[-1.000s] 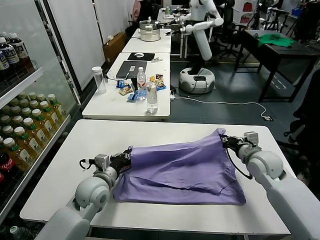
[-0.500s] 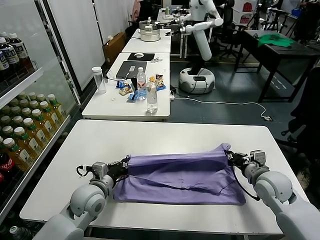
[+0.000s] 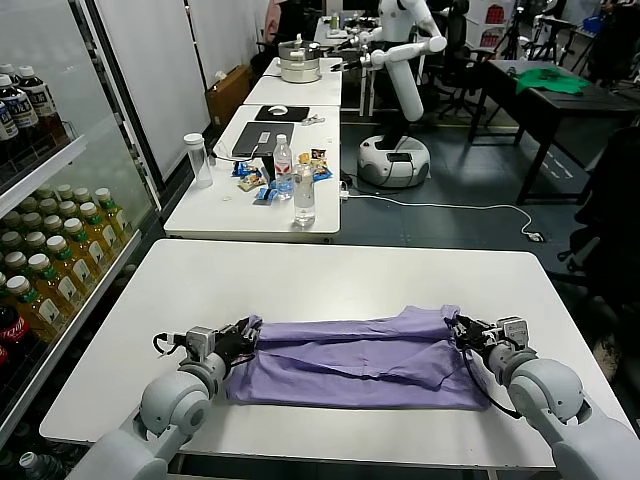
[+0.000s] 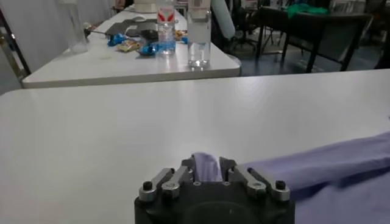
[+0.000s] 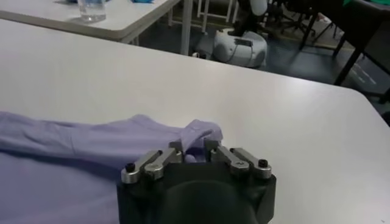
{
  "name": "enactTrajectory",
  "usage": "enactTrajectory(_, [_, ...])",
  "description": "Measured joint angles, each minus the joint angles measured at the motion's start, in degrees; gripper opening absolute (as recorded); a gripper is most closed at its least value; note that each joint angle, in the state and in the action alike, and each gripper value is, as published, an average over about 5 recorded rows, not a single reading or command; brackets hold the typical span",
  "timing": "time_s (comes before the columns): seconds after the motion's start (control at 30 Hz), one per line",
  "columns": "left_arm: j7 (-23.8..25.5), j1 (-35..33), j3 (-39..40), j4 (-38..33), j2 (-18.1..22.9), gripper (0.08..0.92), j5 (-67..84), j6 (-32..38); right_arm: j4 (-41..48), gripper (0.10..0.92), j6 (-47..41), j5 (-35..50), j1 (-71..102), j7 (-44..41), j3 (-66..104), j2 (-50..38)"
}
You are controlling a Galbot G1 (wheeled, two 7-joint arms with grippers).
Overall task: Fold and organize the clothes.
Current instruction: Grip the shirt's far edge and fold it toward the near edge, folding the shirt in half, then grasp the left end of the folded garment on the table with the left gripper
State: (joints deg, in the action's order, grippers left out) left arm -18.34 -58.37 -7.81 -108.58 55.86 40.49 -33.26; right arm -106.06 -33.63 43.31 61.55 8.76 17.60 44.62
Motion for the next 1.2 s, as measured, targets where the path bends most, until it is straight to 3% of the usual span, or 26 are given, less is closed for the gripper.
enactTrajectory(0.33, [-4.5,-4.3,-0.8,-3.9,3.1,0.74,-5.3,0.9,-3.5,0.777,0.2,-1.6,3.6,-0.2,3.1,0.2])
enactTrajectory(0.47, [-6.7,-6.4,-0.8,-3.9,5.5,0.813,-8.9,1.9,-4.4,0.818,0.2,-2.1,4.9,-0.5,4.3,0.3])
enactTrajectory(0.57, [-8.3,-7.9,-0.7,-3.5,7.6,0.821,-11.5,2.9,-4.8,0.822,0.2,-2.4,5.7,-0.6,5.1,0.3])
enactTrajectory(0.87, [-11.9,-10.5,-0.4,-1.4,13.0,0.791,-17.6,5.8,-5.2,0.823,0.3,-2.6,6.7,-0.8,6.2,0.2])
enactTrajectory(1.2, [-13.1,-12.2,-0.7,1.3,16.9,0.515,-18.9,8.7,-5.7,0.823,0.3,-2.3,6.8,-0.7,6.8,-0.5])
